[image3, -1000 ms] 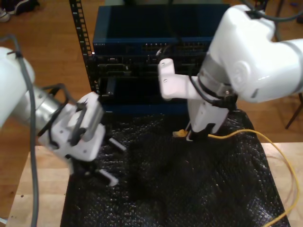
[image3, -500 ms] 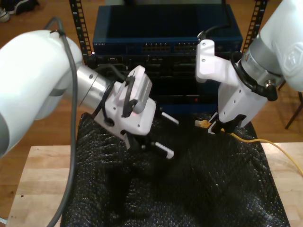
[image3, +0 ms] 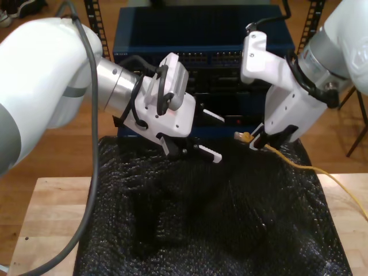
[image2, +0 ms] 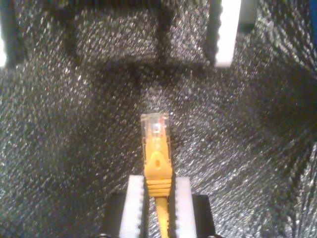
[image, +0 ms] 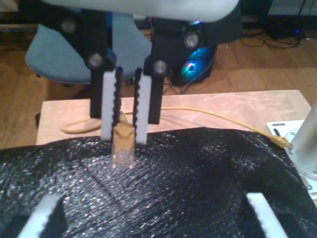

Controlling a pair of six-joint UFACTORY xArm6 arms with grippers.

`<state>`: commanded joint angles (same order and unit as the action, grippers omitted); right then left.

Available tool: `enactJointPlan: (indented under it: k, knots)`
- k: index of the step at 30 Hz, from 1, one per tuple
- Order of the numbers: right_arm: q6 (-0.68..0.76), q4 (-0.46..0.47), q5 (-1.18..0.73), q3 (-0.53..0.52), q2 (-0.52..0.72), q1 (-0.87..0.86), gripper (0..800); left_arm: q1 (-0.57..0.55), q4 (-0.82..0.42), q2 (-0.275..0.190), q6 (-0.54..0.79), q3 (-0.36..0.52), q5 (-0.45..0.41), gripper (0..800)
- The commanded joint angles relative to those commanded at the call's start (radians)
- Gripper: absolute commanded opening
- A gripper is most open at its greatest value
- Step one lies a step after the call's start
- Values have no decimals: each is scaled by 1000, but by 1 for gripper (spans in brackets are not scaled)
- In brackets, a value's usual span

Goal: Grab the cable and plug it in

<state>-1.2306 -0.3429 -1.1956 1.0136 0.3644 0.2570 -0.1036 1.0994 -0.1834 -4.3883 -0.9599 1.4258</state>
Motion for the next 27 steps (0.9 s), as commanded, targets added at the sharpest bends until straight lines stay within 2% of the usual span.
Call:
enactJointPlan:
  k: [8,27]
  knots:
    - [14,-43,-3,52,-48,3,4,8,0,-3,5,-8,3,800]
    - [26,-60,-17,58,-57,69,4,29,40,0,18,-20,-2,800]
